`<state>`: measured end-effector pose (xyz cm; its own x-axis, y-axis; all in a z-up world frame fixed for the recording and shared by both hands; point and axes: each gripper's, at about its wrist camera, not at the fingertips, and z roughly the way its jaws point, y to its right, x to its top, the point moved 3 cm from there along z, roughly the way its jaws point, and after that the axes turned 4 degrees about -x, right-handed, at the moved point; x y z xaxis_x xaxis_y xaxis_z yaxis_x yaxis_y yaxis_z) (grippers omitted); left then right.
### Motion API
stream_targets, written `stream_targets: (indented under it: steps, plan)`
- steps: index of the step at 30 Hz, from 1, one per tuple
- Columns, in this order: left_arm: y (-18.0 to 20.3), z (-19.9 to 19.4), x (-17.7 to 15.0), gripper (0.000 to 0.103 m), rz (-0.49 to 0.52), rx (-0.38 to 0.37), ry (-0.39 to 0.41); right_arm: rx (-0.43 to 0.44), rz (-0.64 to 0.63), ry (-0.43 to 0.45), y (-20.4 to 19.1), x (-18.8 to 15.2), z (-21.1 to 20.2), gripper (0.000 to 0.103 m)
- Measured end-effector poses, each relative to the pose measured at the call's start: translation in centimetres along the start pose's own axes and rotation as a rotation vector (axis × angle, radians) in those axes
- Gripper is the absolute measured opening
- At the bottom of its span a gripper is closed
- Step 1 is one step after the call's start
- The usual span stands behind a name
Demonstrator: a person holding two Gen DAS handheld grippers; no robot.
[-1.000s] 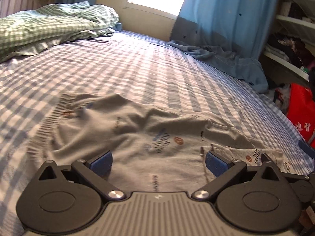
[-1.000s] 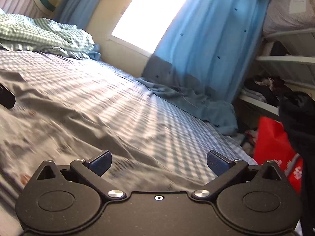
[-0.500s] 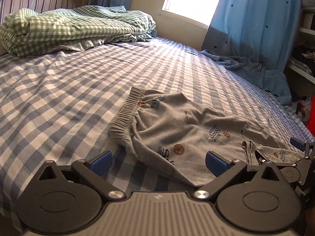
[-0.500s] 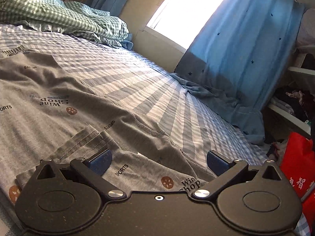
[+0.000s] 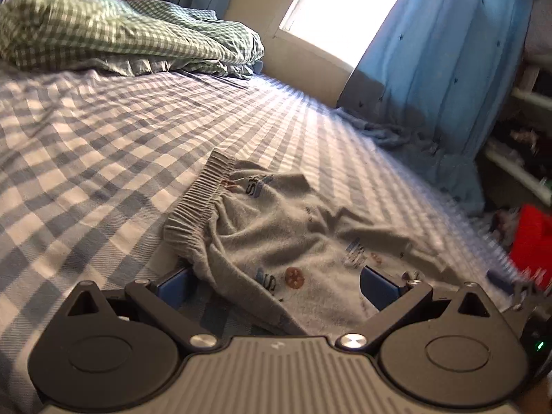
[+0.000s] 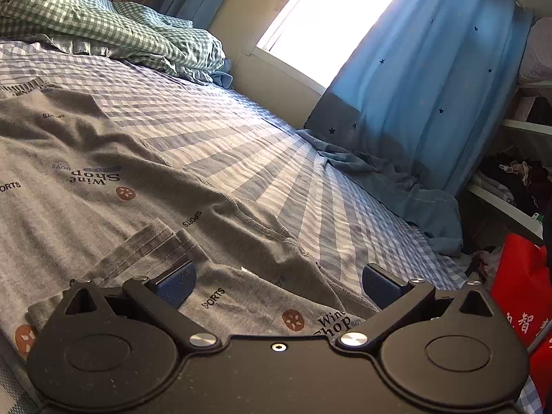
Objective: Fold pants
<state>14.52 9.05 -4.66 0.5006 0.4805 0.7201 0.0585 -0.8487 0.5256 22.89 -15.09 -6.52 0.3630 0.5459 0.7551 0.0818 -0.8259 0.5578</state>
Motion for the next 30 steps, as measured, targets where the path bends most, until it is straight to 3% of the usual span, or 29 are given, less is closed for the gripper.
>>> stream_targets:
  steps: [3,10,23,30]
  plan:
    - [-2.1,0.2,0.5,0.103,-0.142,-0.061,0.078,0.001,0.001,0.0,0.0,0.0,0.0,0.102]
    - [-2.6,1.5,1.7,0.102,-0.198,-0.008,0.107,0.002,0.003,0.0,0.0,0.0,0.0,0.102]
    - [-2.3,1.9,1.6,0.098,-0.178,0.051,0.136,0.001,0.001,0.002,0.0,-0.1,0.0,0.102]
    - [-3.6,2.9,2.8,0.103,-0.112,-0.012,0.122,0.0,0.002,0.002,0.0,0.0,0.0,0.102]
